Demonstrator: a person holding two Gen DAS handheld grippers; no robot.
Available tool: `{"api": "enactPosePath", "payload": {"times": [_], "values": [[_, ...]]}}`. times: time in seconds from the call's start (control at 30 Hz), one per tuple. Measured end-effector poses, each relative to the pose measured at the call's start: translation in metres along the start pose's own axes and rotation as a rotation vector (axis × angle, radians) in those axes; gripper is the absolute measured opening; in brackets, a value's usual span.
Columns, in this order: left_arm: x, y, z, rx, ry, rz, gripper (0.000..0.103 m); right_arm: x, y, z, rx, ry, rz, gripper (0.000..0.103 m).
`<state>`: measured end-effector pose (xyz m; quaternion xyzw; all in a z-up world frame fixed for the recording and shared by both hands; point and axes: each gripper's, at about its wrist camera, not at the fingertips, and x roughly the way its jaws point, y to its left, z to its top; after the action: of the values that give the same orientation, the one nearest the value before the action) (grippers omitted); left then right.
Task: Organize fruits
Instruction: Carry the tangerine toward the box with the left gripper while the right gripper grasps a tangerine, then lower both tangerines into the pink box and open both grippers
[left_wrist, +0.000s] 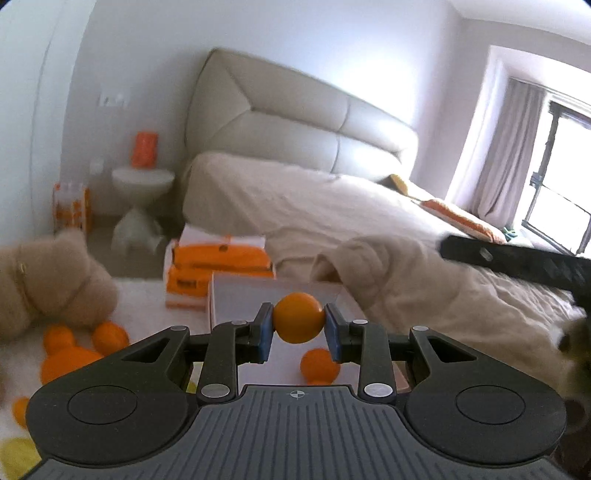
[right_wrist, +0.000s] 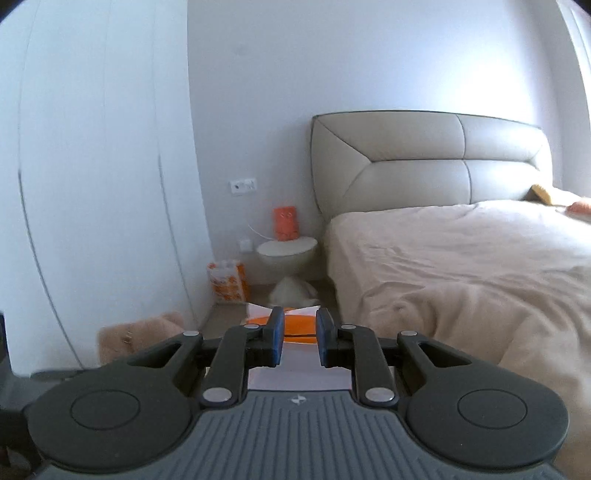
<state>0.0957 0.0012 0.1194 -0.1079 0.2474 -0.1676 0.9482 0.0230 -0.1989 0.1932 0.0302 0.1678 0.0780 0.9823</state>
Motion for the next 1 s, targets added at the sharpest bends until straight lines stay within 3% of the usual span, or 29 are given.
{"api": "enactPosePath", "payload": {"times": [0.2,0.27,0.33,0.4,0.5,0.73,1.0], "values": [[0.005,0.028,-0.049,-0.109,0.094,0.002,0.034,0.007,-0.028,-0.05,0.008,0.132,0.033,0.021],[0.002,0.035,-0.062,-0.136,0.101,0.009,0.034,0.015,-0.032,-0.069,0.024,0.186,0.04,0.028],[-0.002,0.038,-0.068,-0.147,0.103,0.017,0.034,0.02,-0.031,-0.089,0.033,0.235,0.055,0.05],[-0.006,0.039,-0.071,-0.138,0.11,0.033,0.034,0.023,-0.021,-0.105,0.021,0.279,0.088,0.057],[-0.012,0.038,-0.072,-0.114,0.111,0.051,0.034,0.026,-0.004,-0.123,-0.026,0.332,0.116,0.058],[-0.021,0.035,-0.076,-0.083,0.114,0.059,0.034,0.048,0.021,-0.153,-0.093,0.424,0.068,0.058],[-0.018,0.031,-0.085,-0.054,0.145,0.08,0.034,0.049,0.026,-0.164,-0.14,0.421,0.021,0.047]]}}
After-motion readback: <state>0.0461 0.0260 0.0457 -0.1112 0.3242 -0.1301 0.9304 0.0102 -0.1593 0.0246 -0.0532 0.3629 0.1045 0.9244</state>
